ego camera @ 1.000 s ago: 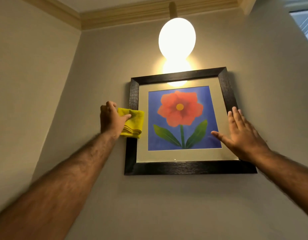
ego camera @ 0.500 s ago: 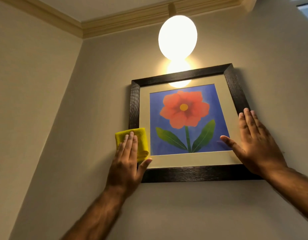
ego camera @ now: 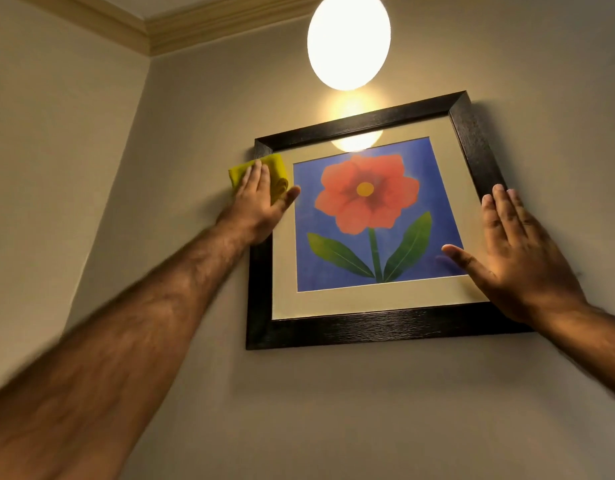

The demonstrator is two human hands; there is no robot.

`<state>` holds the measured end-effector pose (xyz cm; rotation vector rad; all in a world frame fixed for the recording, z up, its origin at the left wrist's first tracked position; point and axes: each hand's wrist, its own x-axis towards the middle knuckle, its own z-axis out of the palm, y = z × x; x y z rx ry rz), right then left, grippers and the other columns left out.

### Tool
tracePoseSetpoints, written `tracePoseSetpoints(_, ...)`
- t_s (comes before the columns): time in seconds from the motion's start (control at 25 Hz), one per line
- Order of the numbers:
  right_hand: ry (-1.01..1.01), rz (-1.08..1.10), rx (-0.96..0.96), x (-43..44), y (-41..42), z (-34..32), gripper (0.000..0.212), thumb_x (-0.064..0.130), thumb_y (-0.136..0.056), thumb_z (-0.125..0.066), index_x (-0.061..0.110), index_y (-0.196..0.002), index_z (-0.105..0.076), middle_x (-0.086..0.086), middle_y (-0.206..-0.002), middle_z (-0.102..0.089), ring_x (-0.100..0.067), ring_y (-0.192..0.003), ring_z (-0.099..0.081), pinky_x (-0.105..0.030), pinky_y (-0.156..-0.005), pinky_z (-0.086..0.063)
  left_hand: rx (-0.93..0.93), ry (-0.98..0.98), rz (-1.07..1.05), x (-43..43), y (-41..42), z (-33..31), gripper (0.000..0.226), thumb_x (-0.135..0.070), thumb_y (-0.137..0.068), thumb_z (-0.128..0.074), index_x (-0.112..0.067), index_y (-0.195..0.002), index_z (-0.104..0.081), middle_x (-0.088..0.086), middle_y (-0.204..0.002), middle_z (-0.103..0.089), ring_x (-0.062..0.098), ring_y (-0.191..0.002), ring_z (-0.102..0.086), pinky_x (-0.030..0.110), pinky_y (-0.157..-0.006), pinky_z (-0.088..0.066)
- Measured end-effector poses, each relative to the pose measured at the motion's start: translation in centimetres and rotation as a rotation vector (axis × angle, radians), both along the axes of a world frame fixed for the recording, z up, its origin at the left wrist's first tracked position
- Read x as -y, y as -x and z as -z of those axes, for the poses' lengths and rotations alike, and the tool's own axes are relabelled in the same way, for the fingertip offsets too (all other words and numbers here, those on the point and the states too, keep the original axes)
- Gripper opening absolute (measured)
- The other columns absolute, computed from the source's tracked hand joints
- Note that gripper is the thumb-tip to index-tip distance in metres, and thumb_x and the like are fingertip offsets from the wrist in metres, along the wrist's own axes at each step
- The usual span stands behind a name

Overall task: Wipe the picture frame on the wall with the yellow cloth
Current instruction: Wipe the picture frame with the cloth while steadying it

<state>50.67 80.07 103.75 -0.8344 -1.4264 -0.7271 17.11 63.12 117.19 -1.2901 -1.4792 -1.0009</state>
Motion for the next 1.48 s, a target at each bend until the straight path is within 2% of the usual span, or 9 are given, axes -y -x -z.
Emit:
tracePoseSetpoints(0.2, -0.004, 0.005, -0.012, 0.0, 0.1, 0.0, 0.109, 0.084, -0.085, -0.014, 0.008, -0.161, -0.001, -0.006, -0.172, 0.006, -0.018, -0.159, 0.004, -0.039, -0.129, -0.009, -0.032, 0.004, 0.003, -0.2, 0.9, -0.2, 0.115, -0.087, -0.074, -0.008, -0.012, -0.16, 0.005, 0.004, -0.171, 0.01, 0.02, -0.158, 0.008, 0.041, -0.128, 0.0)
tracePoseSetpoints(0.48, -0.013, 0.001, -0.009, -0.2, 0.1, 0.0, 0.109, 0.085, -0.085, -0.014, 0.007, -0.161, -0.004, -0.008, -0.172, 0.003, -0.02, -0.159, 0.002, -0.04, -0.128, -0.009, -0.145, -0.022, 0.017, -0.5, 2.1, 16.2, 0.105, -0.085, -0.082, -0.005, -0.016, -0.16, 0.007, -0.001, -0.17, 0.015, 0.014, -0.157, 0.013, 0.034, -0.128, -0.004)
tracePoseSetpoints(0.72, -0.023, -0.017, -0.017, -0.3, 0.1, -0.1, 0.11, 0.085, -0.085, -0.015, 0.005, -0.161, -0.006, -0.01, -0.172, 0.0, -0.022, -0.159, 0.0, -0.04, -0.128, -0.01, -0.066, 0.067, 0.031, 0.2, 1.8, 27.2, 0.094, -0.084, -0.087, -0.009, -0.029, -0.156, 0.021, -0.014, -0.167, 0.025, 0.007, -0.155, 0.018, 0.034, -0.125, -0.006)
tracePoseSetpoints(0.88, -0.022, -0.019, -0.02, -0.5, 0.2, 0.0, 0.109, 0.084, -0.085, -0.016, 0.007, -0.161, -0.005, -0.009, -0.172, 0.001, -0.021, -0.159, 0.001, -0.041, -0.128, -0.01, -0.09, 0.054, 0.018, 0.5, 2.0, 21.8, 0.098, -0.084, -0.085, -0.009, -0.024, -0.159, 0.014, -0.008, -0.169, 0.021, 0.008, -0.156, 0.016, 0.028, -0.124, 0.0)
tracePoseSetpoints(1.0, -0.03, -0.017, -0.015, -0.5, 0.1, -0.1, 0.109, 0.084, -0.086, -0.017, 0.007, -0.161, -0.005, -0.009, -0.172, 0.001, -0.021, -0.159, 0.0, -0.041, -0.128, -0.011, -0.033, 0.027, 0.017, 0.1, 1.1, 11.0, 0.102, -0.08, -0.086, -0.016, -0.013, -0.16, 0.004, 0.002, -0.171, 0.012, 0.018, -0.158, 0.009, 0.034, -0.127, -0.001)
tracePoseSetpoints(1.12, -0.05, 0.012, -0.044, -0.5, 0.4, -0.1, 0.108, 0.083, -0.086, -0.019, 0.008, -0.161, -0.005, -0.008, -0.172, 0.001, -0.021, -0.159, -0.001, -0.042, -0.128, -0.011, -0.029, 0.083, -0.008, 0.3, 0.7, 0.2, 0.087, -0.064, -0.098, -0.023, -0.006, -0.16, -0.003, 0.012, -0.171, 0.006, 0.028, -0.158, 0.005, 0.043, -0.129, -0.001)
tracePoseSetpoints(1.2, -0.052, 0.026, -0.05, -0.5, 0.4, -0.1, 0.107, 0.082, -0.087, -0.021, 0.008, -0.161, -0.005, -0.008, -0.172, 0.001, -0.021, -0.159, -0.001, -0.043, -0.128, -0.012, -0.007, 0.114, -0.034, 0.3, 0.8, -3.2, 0.094, -0.071, -0.094, -0.018, -0.006, -0.16, 0.0, 0.013, -0.17, 0.009, 0.027, -0.158, 0.007, 0.042, -0.128, 0.002)
tracePoseSetpoints(1.32, -0.054, 0.026, -0.042, -0.5, 0.3, -0.1, 0.106, 0.082, -0.087, -0.022, 0.008, -0.161, -0.005, -0.008, -0.172, 0.0, -0.021, -0.159, -0.002, -0.044, -0.128, -0.012, 0.005, 0.056, -0.025, -0.6, 0.8, -1.5, 0.106, -0.08, -0.083, -0.013, -0.008, -0.159, 0.005, 0.008, -0.17, 0.012, 0.023, -0.158, 0.01, 0.04, -0.128, 0.004)
tracePoseSetpoints(1.48, -0.057, 0.015, -0.039, -0.7, 0.4, -0.1, 0.106, 0.082, -0.087, -0.022, 0.007, -0.161, -0.006, -0.009, -0.172, -0.001, -0.022, -0.159, -0.002, -0.044, -0.128, -0.012, -0.071, -0.012, 0.067, -1.0, 1.5, 7.2, 0.112, -0.086, -0.08, -0.011, -0.008, -0.16, 0.003, 0.007, -0.171, 0.01, 0.022, -0.158, 0.01, 0.038, -0.128, 0.001)
